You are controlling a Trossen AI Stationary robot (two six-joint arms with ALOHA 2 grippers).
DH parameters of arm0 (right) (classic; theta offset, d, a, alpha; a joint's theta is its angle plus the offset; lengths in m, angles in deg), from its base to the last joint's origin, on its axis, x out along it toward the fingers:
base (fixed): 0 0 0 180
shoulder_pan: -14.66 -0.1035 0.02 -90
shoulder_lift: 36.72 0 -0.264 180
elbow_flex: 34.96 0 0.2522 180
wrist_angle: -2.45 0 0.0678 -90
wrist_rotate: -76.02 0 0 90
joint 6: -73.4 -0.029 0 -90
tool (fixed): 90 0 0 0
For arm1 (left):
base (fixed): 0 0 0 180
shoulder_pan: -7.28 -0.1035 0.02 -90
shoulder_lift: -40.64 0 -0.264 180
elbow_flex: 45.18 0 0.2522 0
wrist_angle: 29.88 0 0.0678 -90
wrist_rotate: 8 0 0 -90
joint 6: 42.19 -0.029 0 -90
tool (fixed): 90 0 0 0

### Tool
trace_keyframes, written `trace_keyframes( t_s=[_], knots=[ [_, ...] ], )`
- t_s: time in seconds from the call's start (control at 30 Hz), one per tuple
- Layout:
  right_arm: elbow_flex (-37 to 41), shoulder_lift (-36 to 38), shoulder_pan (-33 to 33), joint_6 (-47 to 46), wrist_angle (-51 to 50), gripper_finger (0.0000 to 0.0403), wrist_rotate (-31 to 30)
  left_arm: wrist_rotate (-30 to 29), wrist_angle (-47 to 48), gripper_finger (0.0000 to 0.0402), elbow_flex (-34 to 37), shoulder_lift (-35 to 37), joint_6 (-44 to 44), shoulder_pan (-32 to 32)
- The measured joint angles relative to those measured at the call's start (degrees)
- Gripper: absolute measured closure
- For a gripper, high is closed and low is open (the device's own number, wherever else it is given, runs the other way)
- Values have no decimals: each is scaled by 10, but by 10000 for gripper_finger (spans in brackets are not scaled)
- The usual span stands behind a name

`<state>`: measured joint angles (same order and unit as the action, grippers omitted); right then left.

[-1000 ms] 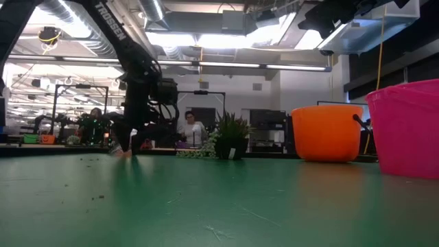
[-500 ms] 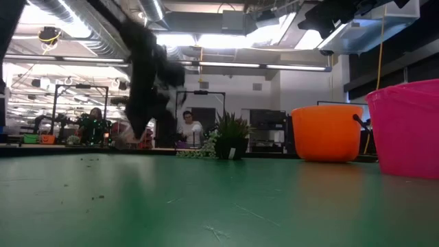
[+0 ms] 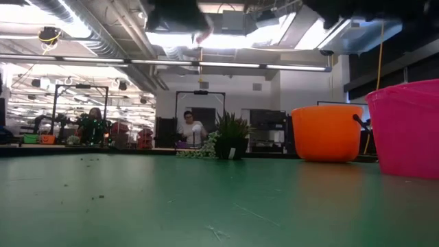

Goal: Sort candy
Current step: Put the orange candy into the pink bucket

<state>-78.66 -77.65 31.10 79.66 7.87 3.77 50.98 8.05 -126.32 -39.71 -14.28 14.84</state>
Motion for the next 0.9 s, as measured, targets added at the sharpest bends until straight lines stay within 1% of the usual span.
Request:
trace_keyframes(
  t_s=[0.07, 0.1, 0.17, 0.23, 0.3, 0.4, 0.5, 0.57, 0.73, 0.8, 0.9],
  knots=[
    [47, 6, -15, -13, 104, 226, -30, -42, -44, 402, 0, -8, -9, 40],
    [65, 3, -21, -15, 137, 226, -35, -56, -71, 401, 0, -12, -19, 53],
    [87, -9, -30, -13, 166, 226, -35, -70, -112, 401, 0, -23, -44, 70],
    [92, -23, -36, -14, 160, 226, -30, -68, -171, 401, 0, -39, -62, 74],
    [90, -46, -46, -15, 173, 226, -27, -47, -228, 401, 0, -55, -91, 69],
    [91, -90, -63, -13, 189, 226, -18, 20, -319, 401, 0, -86, -131, 53],
    [91, -134, -78, -11, 228, 226, -17, 91, -386, 401, 0, -114, -143, 36],
    [91, -163, -88, -11, 254, 226, -16, 117, -415, 401, 0, -129, -146, 24],
    [90, -223, -115, 0, 316, 226, -2, 129, -418, 401, 0, -143, -134, 6],
    [79, -243, -123, 0, 318, 226, -2, 134, -423, 401, 0, -143, -132, 5],
    [56, -272, -133, -3, 318, 226, -21, 142, -439, 401, 0, -143, -133, 4]
  ],
)
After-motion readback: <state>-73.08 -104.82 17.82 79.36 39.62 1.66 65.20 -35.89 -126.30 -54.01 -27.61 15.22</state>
